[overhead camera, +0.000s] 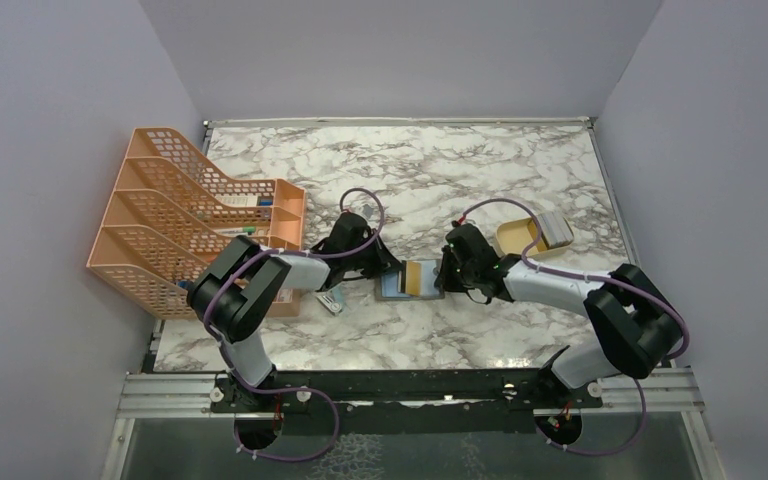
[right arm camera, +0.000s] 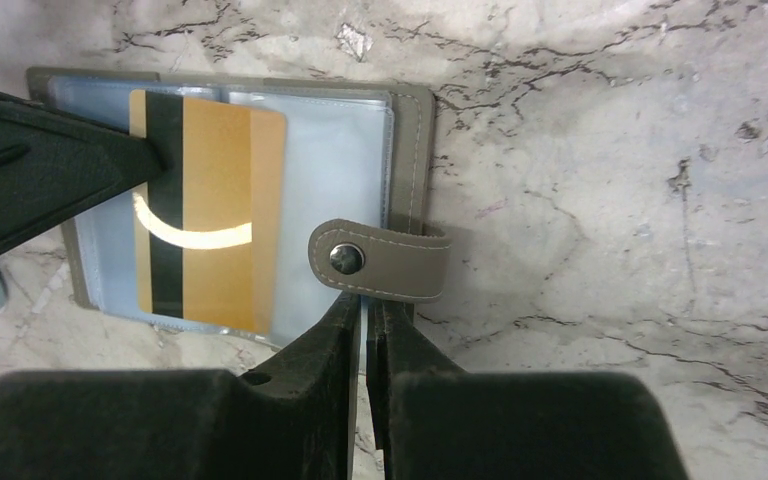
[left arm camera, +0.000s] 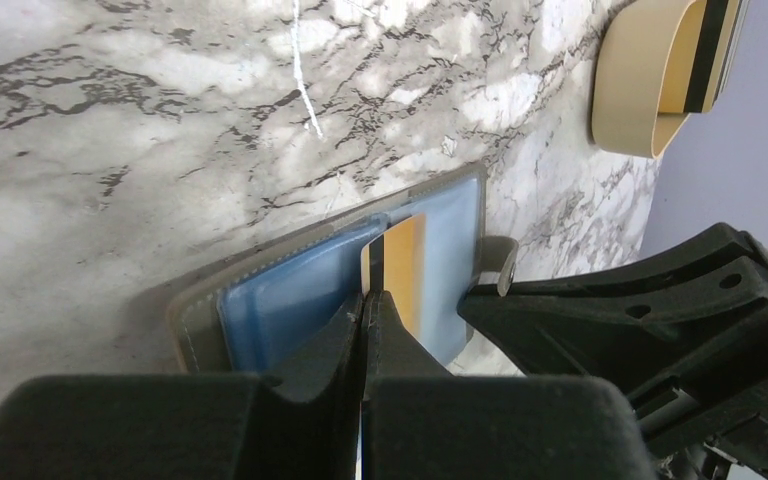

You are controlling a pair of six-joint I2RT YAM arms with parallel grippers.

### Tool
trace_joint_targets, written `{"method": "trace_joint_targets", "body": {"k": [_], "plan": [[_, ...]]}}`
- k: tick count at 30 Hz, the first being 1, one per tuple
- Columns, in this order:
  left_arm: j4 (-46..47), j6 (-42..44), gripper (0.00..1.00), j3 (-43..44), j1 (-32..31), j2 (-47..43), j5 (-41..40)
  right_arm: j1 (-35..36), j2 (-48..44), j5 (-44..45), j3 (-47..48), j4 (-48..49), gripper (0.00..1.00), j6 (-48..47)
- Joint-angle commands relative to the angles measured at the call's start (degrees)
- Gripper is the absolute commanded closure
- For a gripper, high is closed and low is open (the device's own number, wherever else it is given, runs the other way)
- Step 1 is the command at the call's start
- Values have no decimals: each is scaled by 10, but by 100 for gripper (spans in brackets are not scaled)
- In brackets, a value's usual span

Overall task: Put the credit cards into the card holder
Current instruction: Insert the credit card into the card holder.

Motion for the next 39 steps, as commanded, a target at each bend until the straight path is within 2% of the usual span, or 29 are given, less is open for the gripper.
{"method": "trace_joint_targets", "body": {"k": [1,13,34,37,39], "plan": [[10,-8,100,-21,-4,-11,-41,5,0,-54,-29,29,92,53],[36,-9,100,-38,-13,-12,-23,4,11,-65,-29,39,92,66],[23,32,99,12,-27,39,51,5,10,-37,17,36,91,1],[18,34,79,18,-26,37,51,5,11,-32,22,27,90,0],[1,41,68,23,-25,23,42,4,5,-24,34,0,88,0]]}}
